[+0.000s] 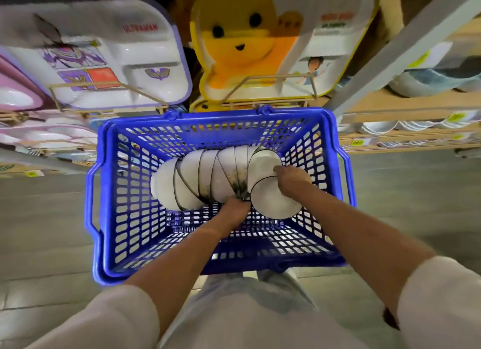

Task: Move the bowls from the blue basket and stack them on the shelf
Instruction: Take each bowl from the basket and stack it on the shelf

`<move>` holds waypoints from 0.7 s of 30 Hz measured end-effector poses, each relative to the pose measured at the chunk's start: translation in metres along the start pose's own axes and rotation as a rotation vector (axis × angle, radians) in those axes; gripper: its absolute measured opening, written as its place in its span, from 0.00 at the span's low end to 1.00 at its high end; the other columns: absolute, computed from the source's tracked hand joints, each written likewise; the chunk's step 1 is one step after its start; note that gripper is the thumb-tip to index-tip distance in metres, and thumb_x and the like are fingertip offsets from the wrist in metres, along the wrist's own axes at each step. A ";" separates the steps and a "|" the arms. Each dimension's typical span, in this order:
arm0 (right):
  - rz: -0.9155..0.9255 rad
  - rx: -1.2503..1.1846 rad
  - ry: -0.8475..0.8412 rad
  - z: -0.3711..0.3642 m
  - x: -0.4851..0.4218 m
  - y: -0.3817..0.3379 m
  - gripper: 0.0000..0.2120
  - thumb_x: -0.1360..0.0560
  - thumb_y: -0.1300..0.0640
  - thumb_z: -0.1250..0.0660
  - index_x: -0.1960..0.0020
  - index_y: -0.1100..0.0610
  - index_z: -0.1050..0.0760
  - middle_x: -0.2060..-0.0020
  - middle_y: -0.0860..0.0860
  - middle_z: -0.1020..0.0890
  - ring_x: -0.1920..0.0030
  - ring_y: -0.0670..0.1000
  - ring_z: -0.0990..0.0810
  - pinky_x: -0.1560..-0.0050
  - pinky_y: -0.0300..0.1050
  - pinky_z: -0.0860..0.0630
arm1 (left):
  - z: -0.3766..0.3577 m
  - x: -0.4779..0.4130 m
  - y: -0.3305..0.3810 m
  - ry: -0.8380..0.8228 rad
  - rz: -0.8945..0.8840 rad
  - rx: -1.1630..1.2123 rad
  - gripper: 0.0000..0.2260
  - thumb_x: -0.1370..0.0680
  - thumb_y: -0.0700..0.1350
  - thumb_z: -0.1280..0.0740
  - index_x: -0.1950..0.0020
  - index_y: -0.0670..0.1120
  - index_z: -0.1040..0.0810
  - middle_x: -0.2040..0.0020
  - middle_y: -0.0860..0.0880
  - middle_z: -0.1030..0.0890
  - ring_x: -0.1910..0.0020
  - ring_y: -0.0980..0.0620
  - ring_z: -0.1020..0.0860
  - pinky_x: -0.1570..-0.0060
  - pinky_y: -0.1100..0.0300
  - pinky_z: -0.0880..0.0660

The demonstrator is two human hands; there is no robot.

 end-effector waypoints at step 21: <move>0.096 -1.181 -0.165 0.165 0.147 0.023 0.09 0.23 0.68 0.46 0.45 0.64 0.31 0.68 0.59 0.16 0.70 0.57 0.15 0.72 0.48 0.19 | 0.084 0.165 0.136 0.176 -0.652 0.617 0.19 0.22 0.42 0.37 0.33 0.56 0.30 0.41 0.53 0.22 0.45 0.53 0.22 0.51 0.57 0.22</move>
Point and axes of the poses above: each hand's wrist, its own x-axis away from the middle knuckle, its own z-axis out of the back of the hand, y = z × x, the point moved 9 cm from there along -x, towards the middle knuckle
